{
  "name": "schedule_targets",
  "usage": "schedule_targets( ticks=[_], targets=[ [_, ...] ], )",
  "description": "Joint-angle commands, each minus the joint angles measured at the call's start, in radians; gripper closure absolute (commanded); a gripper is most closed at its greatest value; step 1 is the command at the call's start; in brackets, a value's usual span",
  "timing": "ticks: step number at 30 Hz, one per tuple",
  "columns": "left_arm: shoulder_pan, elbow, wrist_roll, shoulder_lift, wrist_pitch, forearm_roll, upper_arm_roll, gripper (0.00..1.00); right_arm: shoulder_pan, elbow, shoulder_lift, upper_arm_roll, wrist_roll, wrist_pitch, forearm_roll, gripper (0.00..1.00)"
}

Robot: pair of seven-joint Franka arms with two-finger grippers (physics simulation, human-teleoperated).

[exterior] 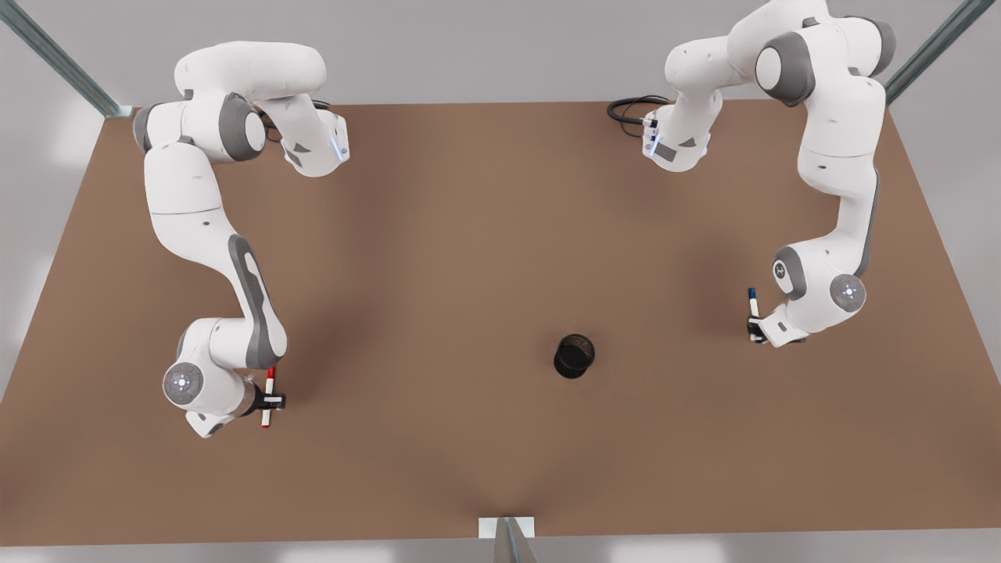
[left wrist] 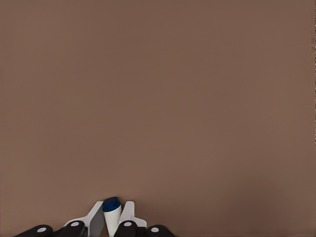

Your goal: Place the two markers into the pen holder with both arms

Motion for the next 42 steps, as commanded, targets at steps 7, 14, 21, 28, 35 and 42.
schedule_targets(
  ticks=[7,14,21,28,35,42],
  targets=[
    [-0.001,-0.003,0.028,-0.003,0.000,0.000,-0.001,0.77,0.000,0.000,0.000,-0.001,-0.055,0.002,0.001,0.49],
    [-0.016,-0.001,0.014,-0.112,-0.064,-0.003,-0.023,0.79,0.001,0.000,0.000,-0.002,-0.055,0.002,0.001,0.60],
    [-0.179,0.062,-0.346,-0.235,-0.167,-0.089,-0.115,0.79,0.001,0.000,0.000,-0.002,-0.061,0.002,0.001,0.65],
    [-0.490,0.589,-0.779,-0.023,-0.426,-0.176,-0.150,0.79,0.005,0.000,-0.002,-0.002,-0.060,0.002,0.000,0.76],
    [-0.477,0.595,0.134,-0.011,-0.351,-0.577,-0.171,0.79,0.021,0.020,-0.152,0.011,-0.086,-0.065,-0.023,0.76],
    [-0.455,0.595,0.867,0.002,-0.248,-0.684,-0.171,0.79,0.023,0.060,-0.292,0.079,-0.067,-0.222,-0.019,0.77]
  ],
)
